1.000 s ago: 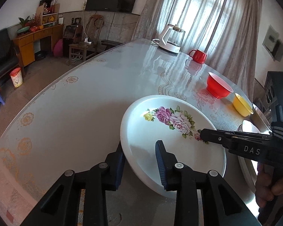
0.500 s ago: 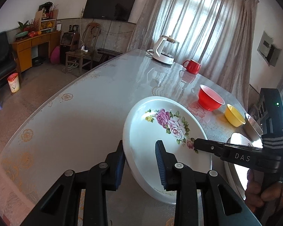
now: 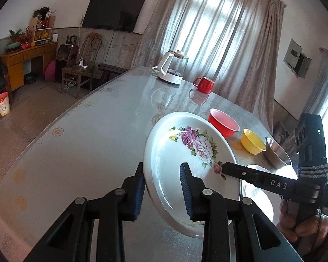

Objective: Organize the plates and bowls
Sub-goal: 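Lift the pink-rose plate with both tools and carry it over the plate stack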

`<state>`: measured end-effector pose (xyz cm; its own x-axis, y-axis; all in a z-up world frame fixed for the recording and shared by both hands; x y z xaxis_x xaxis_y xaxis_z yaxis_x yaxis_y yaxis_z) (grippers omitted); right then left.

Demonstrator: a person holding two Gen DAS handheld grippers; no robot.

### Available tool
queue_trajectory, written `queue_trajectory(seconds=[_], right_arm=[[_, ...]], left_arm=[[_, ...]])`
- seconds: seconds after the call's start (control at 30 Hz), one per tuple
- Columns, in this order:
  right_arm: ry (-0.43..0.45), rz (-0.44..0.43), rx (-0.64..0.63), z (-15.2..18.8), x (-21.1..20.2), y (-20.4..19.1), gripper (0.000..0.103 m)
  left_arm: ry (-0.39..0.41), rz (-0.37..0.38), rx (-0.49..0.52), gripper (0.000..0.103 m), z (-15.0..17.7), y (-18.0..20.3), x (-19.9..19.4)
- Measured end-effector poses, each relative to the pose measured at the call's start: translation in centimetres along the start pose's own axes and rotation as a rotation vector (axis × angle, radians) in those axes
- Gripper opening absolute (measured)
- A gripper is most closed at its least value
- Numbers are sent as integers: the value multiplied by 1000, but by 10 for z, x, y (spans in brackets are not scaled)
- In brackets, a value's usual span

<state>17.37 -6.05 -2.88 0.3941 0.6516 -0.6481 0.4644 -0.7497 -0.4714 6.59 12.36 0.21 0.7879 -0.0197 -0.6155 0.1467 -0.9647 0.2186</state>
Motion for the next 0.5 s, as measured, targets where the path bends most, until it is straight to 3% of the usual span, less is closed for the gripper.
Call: queue_trajectory(seconds=[0.27,0.5], right_arm=[[109,28,47,7,-57,20,9],[195,104,90,31,-119,46,9]], left_arm=[[27,103,83,31,-7,52,-17],[0,220,175,31,1,114,-21]])
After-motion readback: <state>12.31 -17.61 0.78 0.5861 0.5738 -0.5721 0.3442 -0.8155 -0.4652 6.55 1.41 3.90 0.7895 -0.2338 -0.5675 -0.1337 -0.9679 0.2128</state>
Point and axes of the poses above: each gripper's, at about its wrist camera, not at the fingertips, and x roughly the way its jaws point, y to its right, z to its underside, the point moved 2 cm from there along x, roughly the way its jaws point, and after that the axes turned 10 degrees about -z, right-handed, at the moved point
